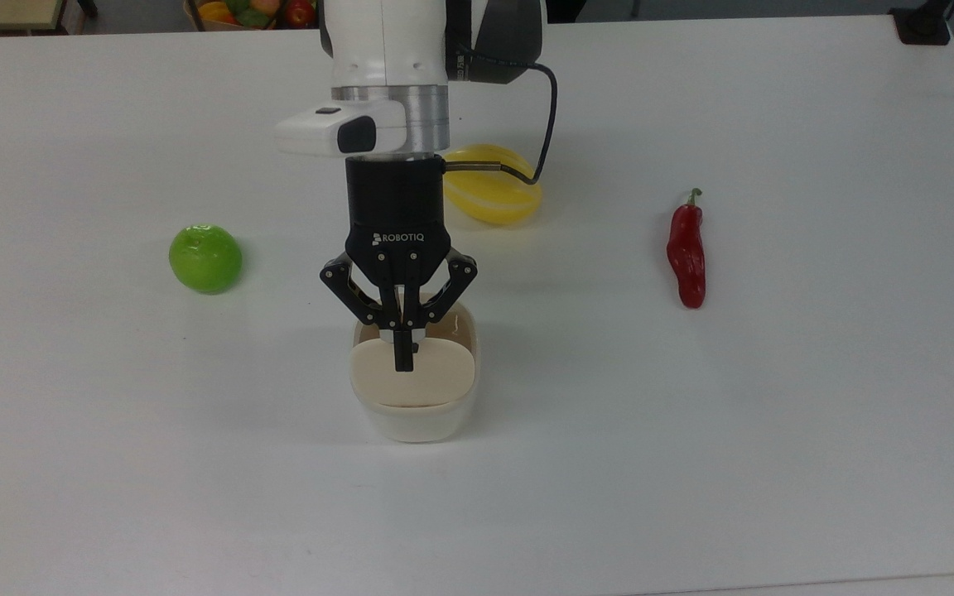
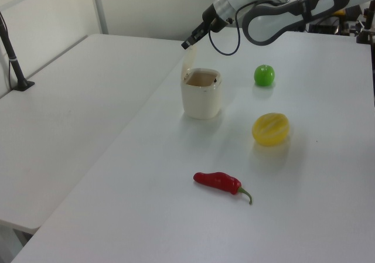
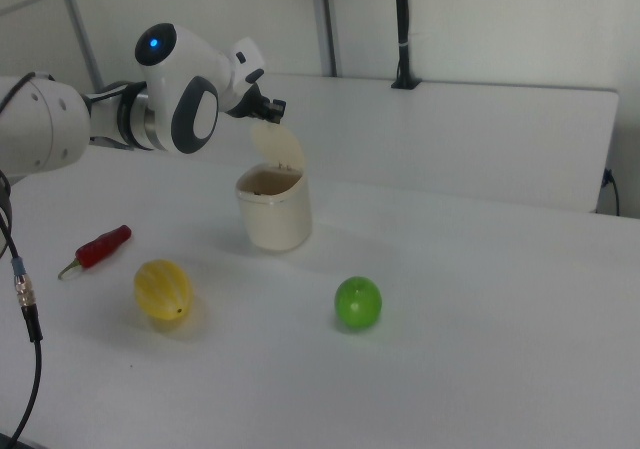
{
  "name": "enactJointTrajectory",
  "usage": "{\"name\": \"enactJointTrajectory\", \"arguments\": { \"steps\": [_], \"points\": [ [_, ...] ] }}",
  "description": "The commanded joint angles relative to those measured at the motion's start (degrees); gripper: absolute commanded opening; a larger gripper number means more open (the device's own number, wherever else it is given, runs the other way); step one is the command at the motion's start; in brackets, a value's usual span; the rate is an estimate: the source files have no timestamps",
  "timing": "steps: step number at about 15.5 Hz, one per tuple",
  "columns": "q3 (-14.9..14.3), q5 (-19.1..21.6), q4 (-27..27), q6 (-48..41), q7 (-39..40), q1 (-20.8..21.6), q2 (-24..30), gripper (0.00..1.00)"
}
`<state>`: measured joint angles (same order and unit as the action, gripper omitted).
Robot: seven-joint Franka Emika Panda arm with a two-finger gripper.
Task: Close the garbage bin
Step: 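Lower the gripper against the raised lid, pushing it down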
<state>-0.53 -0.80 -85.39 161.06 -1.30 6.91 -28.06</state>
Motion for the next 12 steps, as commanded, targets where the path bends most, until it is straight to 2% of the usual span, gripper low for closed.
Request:
{"name": "enactJointTrajectory", "arguments": {
  "steps": [1,6,12],
  "points": [
    [-0.4,0.0,0.0,-8.9,0.2,0.5,2.3,0.00],
    [-0.4,-0.3,2.0,-23.9,0.1,0.6,2.8,0.00],
    [-0.4,0.2,1.3,-27.6,-0.4,1.0,1.8,0.00]
  ]
}}
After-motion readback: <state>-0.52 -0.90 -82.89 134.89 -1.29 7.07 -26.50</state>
